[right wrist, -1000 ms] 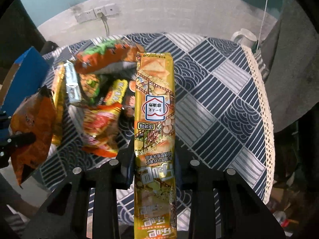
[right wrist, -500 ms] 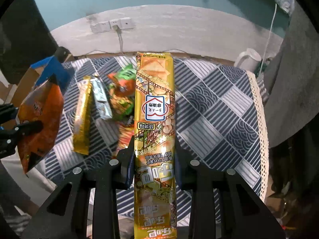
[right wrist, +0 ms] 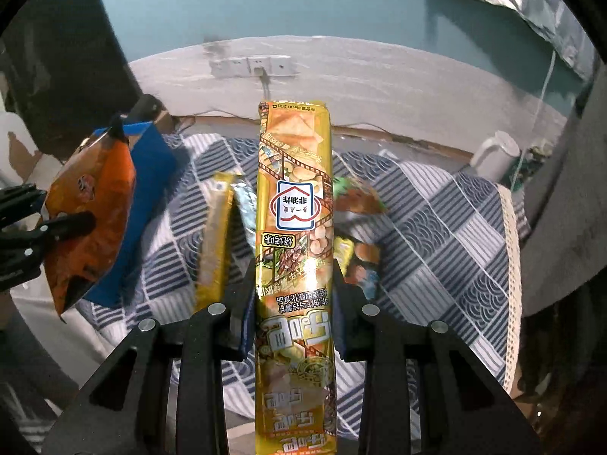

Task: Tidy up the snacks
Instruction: 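Carry both packets over the box and open both tools to release them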

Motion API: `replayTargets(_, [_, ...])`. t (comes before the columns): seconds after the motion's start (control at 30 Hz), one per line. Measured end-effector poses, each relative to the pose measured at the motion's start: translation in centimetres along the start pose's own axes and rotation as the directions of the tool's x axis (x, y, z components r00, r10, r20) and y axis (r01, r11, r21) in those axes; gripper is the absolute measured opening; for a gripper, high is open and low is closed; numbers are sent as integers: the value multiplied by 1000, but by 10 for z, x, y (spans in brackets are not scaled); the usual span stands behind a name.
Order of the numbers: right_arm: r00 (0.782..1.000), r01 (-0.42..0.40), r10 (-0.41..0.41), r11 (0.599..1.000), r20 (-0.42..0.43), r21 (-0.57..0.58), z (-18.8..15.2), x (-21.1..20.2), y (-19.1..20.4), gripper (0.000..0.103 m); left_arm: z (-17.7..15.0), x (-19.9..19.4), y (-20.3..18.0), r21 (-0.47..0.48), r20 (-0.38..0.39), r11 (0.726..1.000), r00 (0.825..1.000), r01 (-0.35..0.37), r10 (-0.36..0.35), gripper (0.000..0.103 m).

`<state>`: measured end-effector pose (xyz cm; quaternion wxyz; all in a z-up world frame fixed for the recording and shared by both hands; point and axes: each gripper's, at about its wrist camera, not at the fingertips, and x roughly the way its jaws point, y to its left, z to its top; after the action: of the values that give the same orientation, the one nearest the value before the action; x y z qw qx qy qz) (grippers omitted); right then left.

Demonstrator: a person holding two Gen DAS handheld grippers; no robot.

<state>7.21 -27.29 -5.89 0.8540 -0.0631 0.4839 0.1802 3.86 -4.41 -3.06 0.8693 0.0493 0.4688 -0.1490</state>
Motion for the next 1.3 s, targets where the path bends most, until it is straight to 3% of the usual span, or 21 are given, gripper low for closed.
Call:
replayTargets(0.4, [998,-53,55,996,23,-73,35,2,59,30,-9,-25,60,-69,44,993,994,-96,99,36])
replayTargets(0.83, [989,-148,146,980,-19,-136,76,29,133,30,-31,-37,122,-147,54,975,983,-168,177,36])
replayTargets(1.3, [976,-210,191,949,-102,-236,97,72,223,30,-61,-30,188,-209,-7,940,962,-269,274,36])
